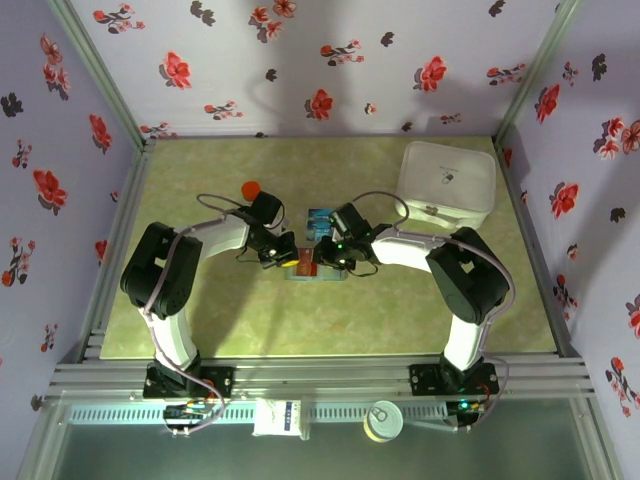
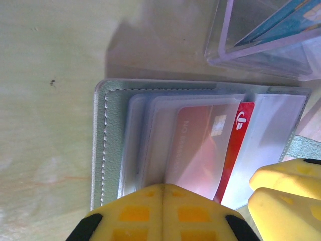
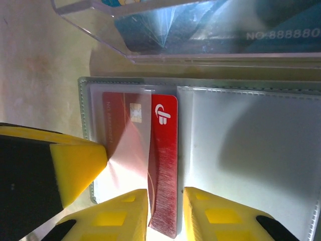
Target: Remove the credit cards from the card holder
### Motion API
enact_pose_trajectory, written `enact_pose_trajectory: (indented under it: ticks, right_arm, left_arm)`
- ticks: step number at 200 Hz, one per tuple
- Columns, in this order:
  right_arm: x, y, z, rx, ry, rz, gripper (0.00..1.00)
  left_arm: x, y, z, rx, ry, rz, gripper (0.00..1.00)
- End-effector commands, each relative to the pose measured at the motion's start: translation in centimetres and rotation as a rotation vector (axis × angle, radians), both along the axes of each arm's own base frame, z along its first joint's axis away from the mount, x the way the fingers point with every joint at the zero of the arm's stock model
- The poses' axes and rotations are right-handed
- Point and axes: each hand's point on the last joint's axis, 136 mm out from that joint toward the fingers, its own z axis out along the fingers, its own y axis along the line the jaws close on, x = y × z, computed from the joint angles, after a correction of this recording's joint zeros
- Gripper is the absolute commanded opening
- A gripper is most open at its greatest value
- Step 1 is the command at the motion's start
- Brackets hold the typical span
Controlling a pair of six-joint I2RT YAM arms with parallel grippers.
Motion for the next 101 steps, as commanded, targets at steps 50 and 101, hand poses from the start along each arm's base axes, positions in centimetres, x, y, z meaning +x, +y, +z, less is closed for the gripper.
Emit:
enact_pose_trajectory:
  ticks: [50, 101]
  right_arm:
    - [-0.2, 0.2, -1.6, 0.022, 0.046, -0.014, 0.27]
    - [-0.1, 0.7, -1.9, 0.057, 0.062, -0.018, 0.27]
  left_arm:
    - [-0.9, 0.8, -1.7, 0.055, 0.037, -0.015, 0.00]
    - [-0.8, 0.8, -1.5, 0.057, 0.036, -0.015, 0.00]
